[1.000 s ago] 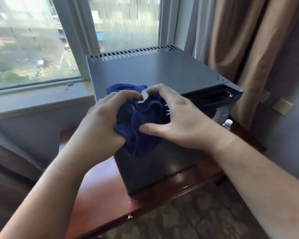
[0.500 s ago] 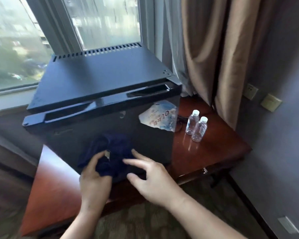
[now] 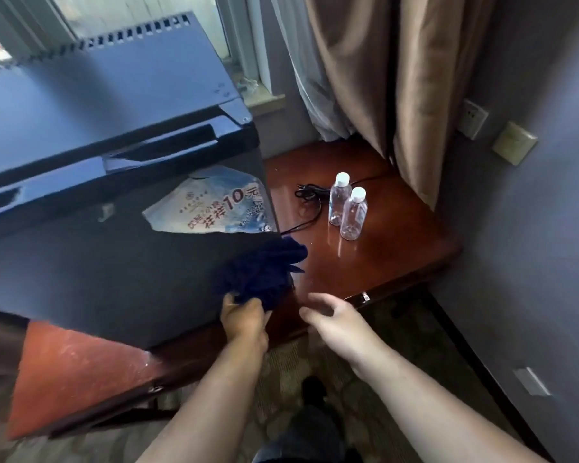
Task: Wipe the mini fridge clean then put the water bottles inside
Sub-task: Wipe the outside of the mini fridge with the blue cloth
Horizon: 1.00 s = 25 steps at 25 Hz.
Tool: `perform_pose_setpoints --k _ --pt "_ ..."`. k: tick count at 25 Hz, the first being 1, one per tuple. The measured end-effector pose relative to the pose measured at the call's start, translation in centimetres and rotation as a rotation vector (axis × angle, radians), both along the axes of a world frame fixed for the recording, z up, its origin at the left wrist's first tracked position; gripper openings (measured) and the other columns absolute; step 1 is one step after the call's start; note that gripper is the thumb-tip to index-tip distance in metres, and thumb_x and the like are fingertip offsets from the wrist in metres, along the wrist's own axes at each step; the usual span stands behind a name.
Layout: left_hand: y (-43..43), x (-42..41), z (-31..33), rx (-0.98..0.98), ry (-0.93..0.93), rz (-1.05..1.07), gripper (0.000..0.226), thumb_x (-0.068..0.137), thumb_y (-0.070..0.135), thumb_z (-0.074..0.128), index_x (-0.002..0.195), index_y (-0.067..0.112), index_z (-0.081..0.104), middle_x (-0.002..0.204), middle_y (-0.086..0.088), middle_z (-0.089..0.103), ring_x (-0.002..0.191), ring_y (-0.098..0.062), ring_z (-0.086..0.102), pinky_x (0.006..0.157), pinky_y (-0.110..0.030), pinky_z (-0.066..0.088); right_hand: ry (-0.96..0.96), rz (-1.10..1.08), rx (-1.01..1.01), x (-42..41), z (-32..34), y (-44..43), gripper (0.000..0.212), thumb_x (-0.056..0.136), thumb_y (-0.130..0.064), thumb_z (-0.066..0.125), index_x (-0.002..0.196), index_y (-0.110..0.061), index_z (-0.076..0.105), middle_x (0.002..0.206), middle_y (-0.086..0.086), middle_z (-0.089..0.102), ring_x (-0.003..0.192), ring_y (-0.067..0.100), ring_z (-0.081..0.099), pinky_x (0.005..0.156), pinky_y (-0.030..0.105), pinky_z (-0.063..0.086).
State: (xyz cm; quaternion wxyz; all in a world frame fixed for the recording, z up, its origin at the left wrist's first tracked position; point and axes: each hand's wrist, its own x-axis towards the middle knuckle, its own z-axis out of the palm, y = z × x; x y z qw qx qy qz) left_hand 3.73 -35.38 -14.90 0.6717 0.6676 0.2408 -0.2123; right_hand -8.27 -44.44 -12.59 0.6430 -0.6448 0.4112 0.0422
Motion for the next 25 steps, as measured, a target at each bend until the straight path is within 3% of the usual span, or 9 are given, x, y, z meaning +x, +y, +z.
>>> perform_pose_setpoints --k 2,4,6,8,11,14,17,21,25 --pt "-1.2 0.4 -1.6 -0.052 0.087 0.008 0.058 0.093 -0.02 0.033 0.129 0.021 0.056 0.123 -0.009 0.058 0.112 -0.031 0.058 0.094 -0.049 0.052 0.01 -0.048 0.108 1.7 -1.1 -1.5 0.042 0.094 -0.027 0.07 0.133 -0.029 0.057 0.104 -0.009 0.072 0.095 0.006 0.069 0.083 0.023 0.057" --pt "-2.2 0.8 -3.4 -0.073 0.167 -0.009 0.053 0.094 -0.021 0.035 0.12 0.019 0.058 0.115 -0.011 0.063 0.102 -0.032 0.062 0.089 -0.051 0.054 0.028 -0.053 0.141 3.4 -2.4 -2.7 0.044 0.092 -0.028 0.072 0.132 -0.032 0.053 0.103 -0.015 0.069 0.091 -0.001 0.066 0.074 0.016 0.051" --pt "-3.0 1.2 -6.2 0.015 0.256 -0.049 0.034 0.098 -0.011 0.048 0.111 0.018 0.058 0.094 -0.009 0.065 0.079 -0.025 0.063 0.07 -0.039 0.059 0.043 -0.017 0.151 5.3 -3.7 -3.9 0.056 0.089 -0.029 0.076 0.138 -0.033 0.049 0.11 -0.02 0.066 0.098 -0.003 0.064 0.08 0.018 0.052" --pt "-4.2 1.8 -8.3 0.058 0.351 -0.083 0.02 0.102 0.005 0.054 0.12 0.01 0.059 0.087 -0.007 0.063 0.073 -0.02 0.061 0.049 -0.027 0.055 0.044 0.017 0.195 7.2 -5.3 -5.4 0.066 0.085 -0.026 0.079 0.141 -0.034 0.045 0.114 -0.023 0.064 0.104 -0.003 0.064 0.084 0.017 0.052" --pt "-5.6 2.5 -8.9 0.111 0.494 -0.16 0.014 0.106 0.009 0.049 0.099 0.01 0.061 0.086 -0.004 0.059 0.074 -0.016 0.056 0.061 -0.029 0.05 0.088 0.127 0.165 9.7 -7.8 -6.6 0.091 0.074 -0.027 0.084 0.149 -0.04 0.034 0.13 -0.015 0.062 0.119 0.005 0.061 0.089 0.014 0.05" --pt "-6.2 2.8 -8.7 0.084 0.533 -0.165 0.012 0.106 0.007 0.049 0.104 0.007 0.06 0.088 -0.009 0.065 0.077 -0.022 0.063 0.064 -0.034 0.051 0.16 0.265 0.043 11.2 -10.8 -7.2 0.099 0.051 -0.051 0.081 0.142 -0.047 0.042 0.134 -0.002 0.064 0.127 0.021 0.061 0.105 0.038 0.051" --pt "-7.4 2.5 -6.2 -0.03 0.522 -0.139 0.019 0.106 0.005 0.045 0.115 0.009 0.061 0.103 -0.009 0.067 0.089 -0.022 0.064 0.066 -0.034 0.055 0.171 0.283 -0.076 11.6 -8.7 -8.8 0.083 0.052 -0.057 0.073 0.131 -0.057 0.048 0.124 -0.003 0.066 0.121 0.022 0.06 0.106 0.039 0.048" --pt "-10.1 1.6 0.1 -0.331 0.392 -0.094 0.026 0.107 0.009 0.04 0.122 0.02 0.058 0.121 -0.004 0.067 0.096 -0.016 0.063 0.063 -0.029 0.061 -0.001 0.372 -0.218 12.5 -2.7 -13.1 0.072 0.064 -0.058 0.074 0.133 -0.046 0.057 0.133 -0.006 0.062 0.125 0.01 0.057 0.111 0.029 0.043" --pt "-12.5 1.5 4.6 -0.186 0.233 -0.127 0.026 0.096 0.003 0.057 0.113 0.018 0.069 0.104 -0.01 0.078 0.102 -0.025 0.071 0.085 -0.043 0.058 -0.183 0.534 -0.134 14.2 1.7 -16.7 0.064 0.069 -0.058 0.076 0.13 -0.046 0.06 0.126 -0.011 0.071 0.117 0.002 0.065 0.108 0.031 0.049"
